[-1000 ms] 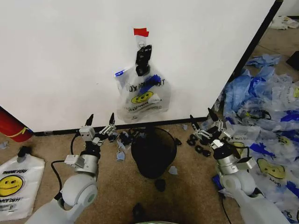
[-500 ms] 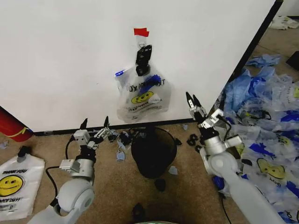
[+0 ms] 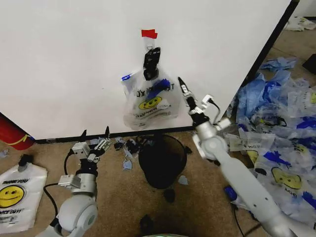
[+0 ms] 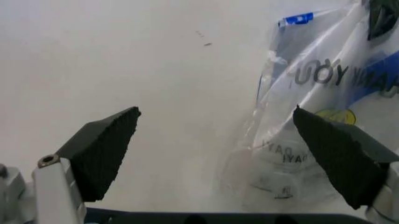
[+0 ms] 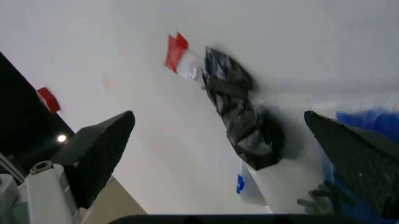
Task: Pick up the garbage bag from the wall and place it over the trash bin.
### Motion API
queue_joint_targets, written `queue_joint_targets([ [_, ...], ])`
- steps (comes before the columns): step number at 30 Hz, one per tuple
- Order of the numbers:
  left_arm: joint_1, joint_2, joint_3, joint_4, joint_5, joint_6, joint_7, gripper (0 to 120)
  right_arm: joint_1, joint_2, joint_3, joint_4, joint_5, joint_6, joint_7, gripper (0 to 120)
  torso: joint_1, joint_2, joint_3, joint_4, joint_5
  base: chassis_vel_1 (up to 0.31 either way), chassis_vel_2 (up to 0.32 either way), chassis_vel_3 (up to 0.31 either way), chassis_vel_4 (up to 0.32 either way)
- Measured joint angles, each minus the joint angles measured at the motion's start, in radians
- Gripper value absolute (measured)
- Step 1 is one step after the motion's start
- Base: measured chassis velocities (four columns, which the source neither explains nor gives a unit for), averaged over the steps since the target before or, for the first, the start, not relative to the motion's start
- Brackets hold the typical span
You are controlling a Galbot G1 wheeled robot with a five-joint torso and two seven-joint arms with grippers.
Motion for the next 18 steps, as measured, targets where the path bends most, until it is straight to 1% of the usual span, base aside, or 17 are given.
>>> queue_joint_targets([
  [6, 0.004, -0.005, -0.003, -0.003, 0.002, 0.0, 0.0, 98, 0.053, 0.058, -0.038, -0.082, -0.002, -0.006, -0.009, 100, 0.0, 0.0, 0.0, -0.0004, -0.0002, 0.0, 0.0, 0.0, 0.0],
  [10, 0.019, -0.012, -0.007, -0.011, 0.014, -0.008, 0.003, 98, 0.089, 0.101, -0.049, -0.137, -0.011, -0.011, -0.023, 100, 0.0, 0.0, 0.0, -0.0002, 0.0, 0.0, 0.0, 0.0, 0.0],
  [18, 0.028, -0.026, -0.014, -0.02, 0.015, -0.011, 0.006, 98, 0.131, 0.156, -0.061, -0.21, -0.018, -0.025, -0.058, 100, 0.0, 0.0, 0.0, -0.0003, -0.0001, 0.0, 0.0, 0.0, 0.0],
])
